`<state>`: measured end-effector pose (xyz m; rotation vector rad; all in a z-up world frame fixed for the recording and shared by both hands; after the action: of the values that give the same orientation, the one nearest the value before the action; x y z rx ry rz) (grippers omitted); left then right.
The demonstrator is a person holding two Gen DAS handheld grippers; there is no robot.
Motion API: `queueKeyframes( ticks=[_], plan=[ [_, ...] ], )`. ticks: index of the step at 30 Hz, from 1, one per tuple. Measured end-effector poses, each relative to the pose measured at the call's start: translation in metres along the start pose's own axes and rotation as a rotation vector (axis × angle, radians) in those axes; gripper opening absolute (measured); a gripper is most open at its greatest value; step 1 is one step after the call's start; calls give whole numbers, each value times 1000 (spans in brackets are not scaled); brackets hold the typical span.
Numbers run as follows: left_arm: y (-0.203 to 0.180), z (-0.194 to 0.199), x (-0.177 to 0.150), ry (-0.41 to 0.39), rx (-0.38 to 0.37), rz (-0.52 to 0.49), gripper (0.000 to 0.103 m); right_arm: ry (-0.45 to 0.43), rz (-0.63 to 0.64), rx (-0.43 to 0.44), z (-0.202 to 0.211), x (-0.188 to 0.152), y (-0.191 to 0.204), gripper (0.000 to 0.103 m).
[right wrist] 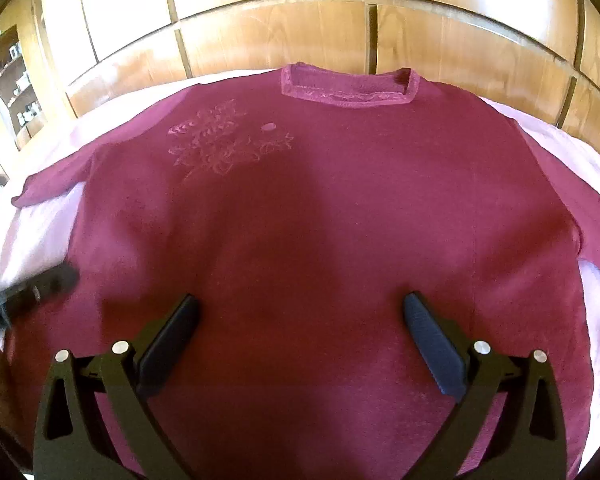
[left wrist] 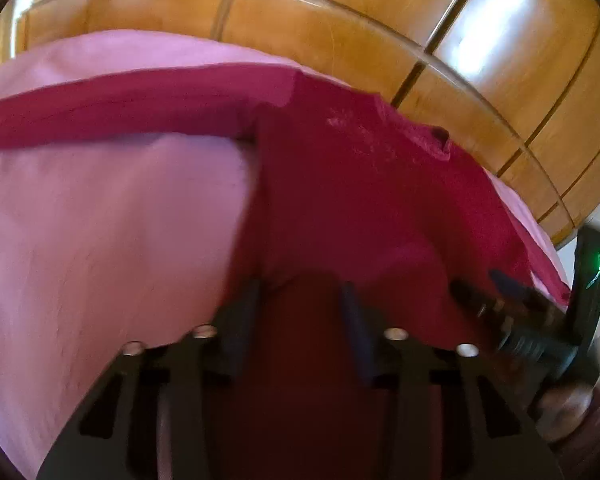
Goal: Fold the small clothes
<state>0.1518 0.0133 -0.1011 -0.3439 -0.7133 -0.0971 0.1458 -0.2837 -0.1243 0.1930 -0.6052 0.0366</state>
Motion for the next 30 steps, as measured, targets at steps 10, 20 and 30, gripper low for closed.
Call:
queueKeyframes(
  ticks=[10,20,30],
  plan=[
    [-9,10,-16,-12,26,-47,33,3,-20,-9,11,-2,-4,101],
    [-8,11,-18,-10,20,-63,33,51,-73,-59,60,-35,-74,101],
    [-10,9,-16,2,36,-80,33,-144,-654,2,143,-45,-241,64]
  ],
)
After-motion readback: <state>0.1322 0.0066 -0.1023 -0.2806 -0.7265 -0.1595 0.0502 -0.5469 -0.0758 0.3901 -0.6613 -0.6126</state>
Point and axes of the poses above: each gripper's, at about its wrist camera, not at the fingertips, and z roughly against the way its jaws point, y to its left, x to its top, the point moved 3 cm from there along -z, roughly the way its jaws point, and after that the axes turned 7 degrees about -z, right-handed, at the moved point
